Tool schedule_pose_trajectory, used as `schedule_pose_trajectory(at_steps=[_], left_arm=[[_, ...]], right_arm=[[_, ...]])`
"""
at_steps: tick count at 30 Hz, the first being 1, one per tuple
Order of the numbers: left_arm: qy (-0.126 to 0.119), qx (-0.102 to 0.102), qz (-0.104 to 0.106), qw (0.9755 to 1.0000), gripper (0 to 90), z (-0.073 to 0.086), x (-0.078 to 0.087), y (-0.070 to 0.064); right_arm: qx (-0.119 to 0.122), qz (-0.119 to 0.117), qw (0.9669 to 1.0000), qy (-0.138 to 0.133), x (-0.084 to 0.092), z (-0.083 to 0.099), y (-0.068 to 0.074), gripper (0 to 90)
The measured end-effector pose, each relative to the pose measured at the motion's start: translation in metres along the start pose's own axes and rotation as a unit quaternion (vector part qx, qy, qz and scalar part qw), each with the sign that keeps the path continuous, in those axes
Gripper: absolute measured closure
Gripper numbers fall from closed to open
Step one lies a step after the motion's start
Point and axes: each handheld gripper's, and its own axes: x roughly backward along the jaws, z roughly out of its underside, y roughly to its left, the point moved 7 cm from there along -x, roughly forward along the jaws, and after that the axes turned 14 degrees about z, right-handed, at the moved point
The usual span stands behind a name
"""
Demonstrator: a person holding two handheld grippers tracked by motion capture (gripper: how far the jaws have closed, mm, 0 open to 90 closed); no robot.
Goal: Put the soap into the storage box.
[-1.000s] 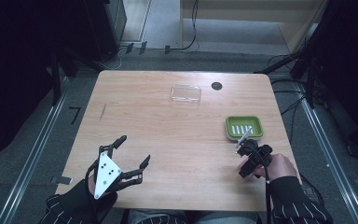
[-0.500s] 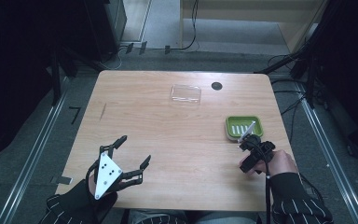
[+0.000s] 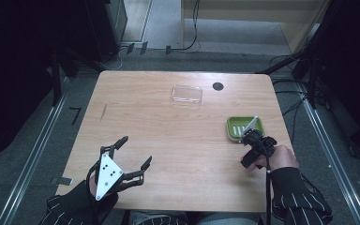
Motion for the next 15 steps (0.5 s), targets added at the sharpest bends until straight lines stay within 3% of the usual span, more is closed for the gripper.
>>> schedule_pose_trajectory(at_steps=[15], left_arm=[[0.002,-0.002,0.001,1.0000,13.6,0.000,0.000,0.000]], right_arm=[[-0.004,0.002,1.0000,-0.001,0.007,-0.014,-0.009,13.4]])
